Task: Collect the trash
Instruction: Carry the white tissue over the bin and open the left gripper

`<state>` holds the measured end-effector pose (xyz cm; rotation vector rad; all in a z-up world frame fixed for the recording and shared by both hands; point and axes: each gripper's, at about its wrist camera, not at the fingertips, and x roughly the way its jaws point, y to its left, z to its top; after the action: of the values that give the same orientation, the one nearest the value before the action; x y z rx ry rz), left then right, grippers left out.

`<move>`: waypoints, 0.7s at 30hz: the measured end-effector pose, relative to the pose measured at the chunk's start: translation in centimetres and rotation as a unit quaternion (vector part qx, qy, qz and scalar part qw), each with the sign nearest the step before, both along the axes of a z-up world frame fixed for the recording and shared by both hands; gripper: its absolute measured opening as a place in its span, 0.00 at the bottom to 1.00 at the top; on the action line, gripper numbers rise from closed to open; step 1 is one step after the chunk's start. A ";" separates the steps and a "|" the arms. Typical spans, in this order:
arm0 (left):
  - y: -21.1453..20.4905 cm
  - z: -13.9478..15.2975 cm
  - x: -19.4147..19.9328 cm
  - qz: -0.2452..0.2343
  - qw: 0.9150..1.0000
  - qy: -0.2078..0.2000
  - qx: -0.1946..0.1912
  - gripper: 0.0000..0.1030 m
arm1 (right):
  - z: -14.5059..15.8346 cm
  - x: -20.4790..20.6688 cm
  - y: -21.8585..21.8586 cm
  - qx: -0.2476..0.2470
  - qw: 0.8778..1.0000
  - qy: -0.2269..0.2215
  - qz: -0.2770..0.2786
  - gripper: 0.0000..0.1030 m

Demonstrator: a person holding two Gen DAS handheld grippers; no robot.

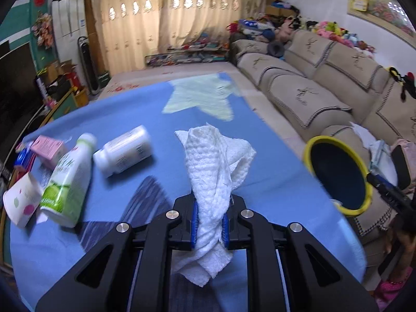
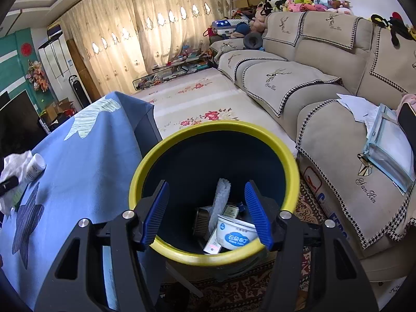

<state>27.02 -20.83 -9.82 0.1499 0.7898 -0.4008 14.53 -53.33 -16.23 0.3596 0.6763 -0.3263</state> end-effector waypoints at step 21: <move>-22.5 -0.4 -1.0 -0.195 0.981 0.026 -0.005 0.14 | -0.2 -5.9 -6.8 -0.003 0.997 -0.004 -0.077 0.56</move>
<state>26.00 -43.29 -10.23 0.2880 0.8111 -0.7811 8.61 -60.17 -16.41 0.4078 0.6416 -0.4733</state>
